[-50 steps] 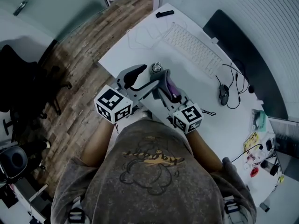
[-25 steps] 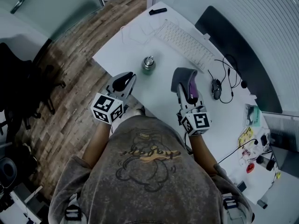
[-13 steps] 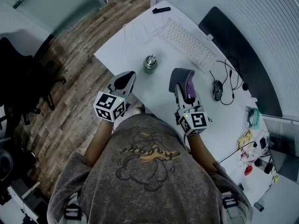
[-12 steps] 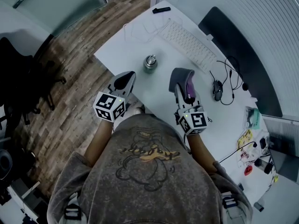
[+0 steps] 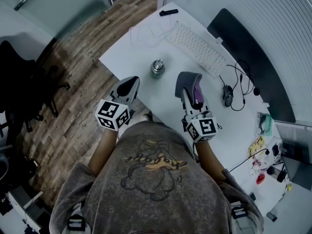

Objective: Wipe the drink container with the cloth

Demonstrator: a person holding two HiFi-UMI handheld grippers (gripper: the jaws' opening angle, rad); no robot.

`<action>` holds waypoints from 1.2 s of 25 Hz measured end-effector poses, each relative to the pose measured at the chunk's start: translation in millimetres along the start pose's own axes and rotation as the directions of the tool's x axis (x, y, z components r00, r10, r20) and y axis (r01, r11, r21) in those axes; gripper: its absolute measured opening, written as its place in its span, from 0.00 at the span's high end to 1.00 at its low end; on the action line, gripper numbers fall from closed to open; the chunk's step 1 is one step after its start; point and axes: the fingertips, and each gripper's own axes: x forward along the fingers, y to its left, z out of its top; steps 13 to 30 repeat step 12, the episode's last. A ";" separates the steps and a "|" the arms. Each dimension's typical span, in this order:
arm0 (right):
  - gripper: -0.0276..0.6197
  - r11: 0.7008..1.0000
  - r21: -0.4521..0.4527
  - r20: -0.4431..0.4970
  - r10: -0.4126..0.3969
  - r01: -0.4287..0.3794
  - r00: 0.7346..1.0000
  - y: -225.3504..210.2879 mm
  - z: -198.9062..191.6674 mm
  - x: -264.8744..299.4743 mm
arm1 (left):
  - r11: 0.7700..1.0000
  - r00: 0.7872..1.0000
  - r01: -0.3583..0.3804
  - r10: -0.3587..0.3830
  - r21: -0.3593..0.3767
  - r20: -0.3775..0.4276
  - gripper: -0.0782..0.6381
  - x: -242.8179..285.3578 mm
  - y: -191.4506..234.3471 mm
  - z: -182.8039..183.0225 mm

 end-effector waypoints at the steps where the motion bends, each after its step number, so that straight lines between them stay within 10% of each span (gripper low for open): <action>1: 0.88 1.000 -0.001 -0.001 -0.001 0.001 1.000 -0.1 0.0 -0.7 | 1.000 1.000 -0.001 0.001 0.000 0.001 0.86 -0.3 0.3 0.4; 30: 0.88 1.000 -0.006 -0.010 -0.014 0.014 1.000 -4.9 -1.6 -5.9 | 1.000 1.000 -0.005 0.005 -0.016 -0.012 0.86 -3.6 1.2 -5.1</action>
